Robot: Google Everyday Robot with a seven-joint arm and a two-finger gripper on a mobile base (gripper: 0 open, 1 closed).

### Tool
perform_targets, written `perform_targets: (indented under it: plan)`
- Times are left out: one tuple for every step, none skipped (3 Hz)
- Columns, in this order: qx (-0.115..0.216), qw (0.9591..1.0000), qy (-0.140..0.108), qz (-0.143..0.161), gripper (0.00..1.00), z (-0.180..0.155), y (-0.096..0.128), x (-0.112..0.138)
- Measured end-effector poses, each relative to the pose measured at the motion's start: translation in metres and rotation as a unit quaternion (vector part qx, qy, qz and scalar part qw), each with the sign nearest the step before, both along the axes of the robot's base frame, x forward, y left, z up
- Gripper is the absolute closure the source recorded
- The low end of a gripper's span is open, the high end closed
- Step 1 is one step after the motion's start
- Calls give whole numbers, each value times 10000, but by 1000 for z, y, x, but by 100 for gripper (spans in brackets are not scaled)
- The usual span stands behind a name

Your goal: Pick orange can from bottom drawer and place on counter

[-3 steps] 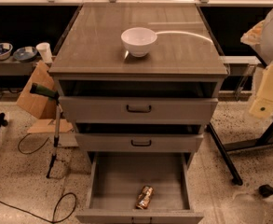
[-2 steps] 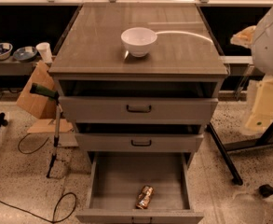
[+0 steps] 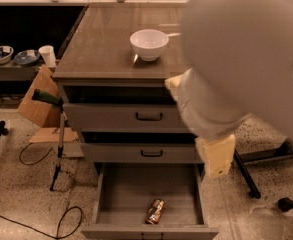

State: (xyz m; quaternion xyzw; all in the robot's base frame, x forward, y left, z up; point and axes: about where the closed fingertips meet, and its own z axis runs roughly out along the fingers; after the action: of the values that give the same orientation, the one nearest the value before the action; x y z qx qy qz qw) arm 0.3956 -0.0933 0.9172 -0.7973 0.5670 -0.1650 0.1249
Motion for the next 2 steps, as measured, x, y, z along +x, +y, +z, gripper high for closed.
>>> perform_targets:
  plan:
    - [-659, 9952, 176, 696, 0, -48, 47, 11]
    - [-1130, 9860, 459, 1136, 0, -98, 82, 34]
